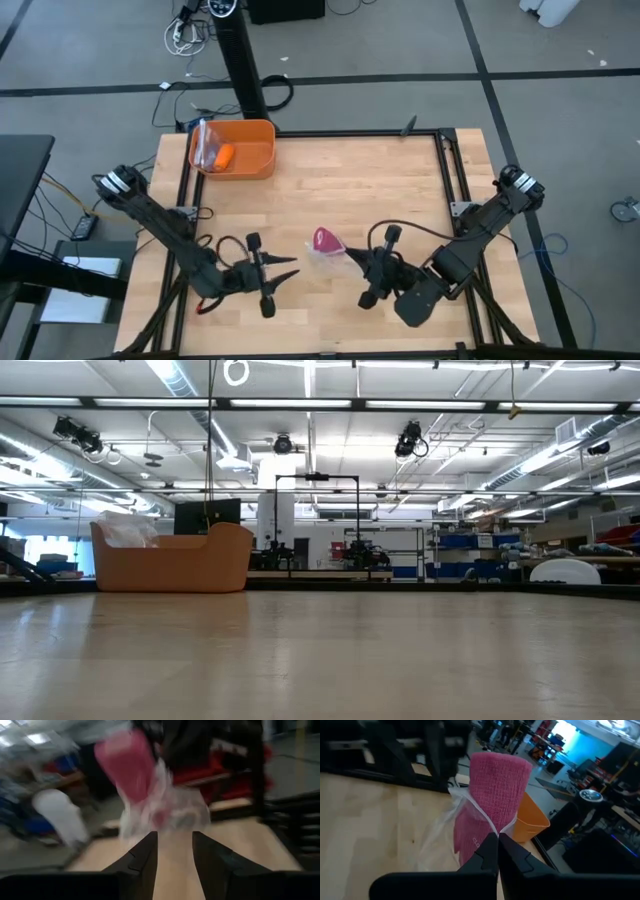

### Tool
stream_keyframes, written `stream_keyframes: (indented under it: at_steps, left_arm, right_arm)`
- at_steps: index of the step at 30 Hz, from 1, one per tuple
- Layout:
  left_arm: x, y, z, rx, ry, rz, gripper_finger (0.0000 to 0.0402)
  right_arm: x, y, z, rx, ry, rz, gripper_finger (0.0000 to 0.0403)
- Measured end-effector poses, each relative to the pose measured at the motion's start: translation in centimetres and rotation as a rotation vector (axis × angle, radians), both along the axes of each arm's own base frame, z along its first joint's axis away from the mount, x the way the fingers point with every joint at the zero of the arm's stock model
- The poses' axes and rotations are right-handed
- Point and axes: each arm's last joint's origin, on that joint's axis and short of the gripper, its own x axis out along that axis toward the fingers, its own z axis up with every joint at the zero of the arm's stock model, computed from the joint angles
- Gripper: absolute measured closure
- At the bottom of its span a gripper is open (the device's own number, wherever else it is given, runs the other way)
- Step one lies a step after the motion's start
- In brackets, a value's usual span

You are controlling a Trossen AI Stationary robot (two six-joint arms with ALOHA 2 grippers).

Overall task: Roll bandage
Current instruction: Put the pink bandage into the transparent zip bag

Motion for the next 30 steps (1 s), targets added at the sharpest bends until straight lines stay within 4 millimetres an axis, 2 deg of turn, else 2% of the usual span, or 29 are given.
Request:
stream_keyframes:
  at_steps: [5, 10, 13, 17, 30]
  left_arm:
    - [0.3, 1.6, -1.7, -0.107, 0.027, -0.029, 0.0272]
    - [0.4, 2.9, -2.3, -0.141, -0.048, -0.043, 0.0272]
    - [0.6, 3.3, -1.9, -0.150, -0.099, -0.082, 0.0272]
    - [1.0, 3.8, -1.9, -0.138, -0.094, -0.101, 0.0272]
    - [1.3, 3.7, -2.0, -0.093, -0.080, -0.248, 0.0272]
  right_arm:
    - [-0.8, 1.0, 0.0, -0.015, 0.008, 0.043, 0.0403]
    - [-1.3, 1.6, 0.0, -0.016, 0.009, 0.065, 0.0403]
    - [-1.4, 1.8, 0.0, -0.011, 0.011, 0.078, 0.0403]
    - [-1.4, 1.9, 0.0, 0.007, 0.018, 0.102, 0.0403]
    - [-1.3, 2.0, 0.0, 0.017, 0.026, 0.126, 0.0403]
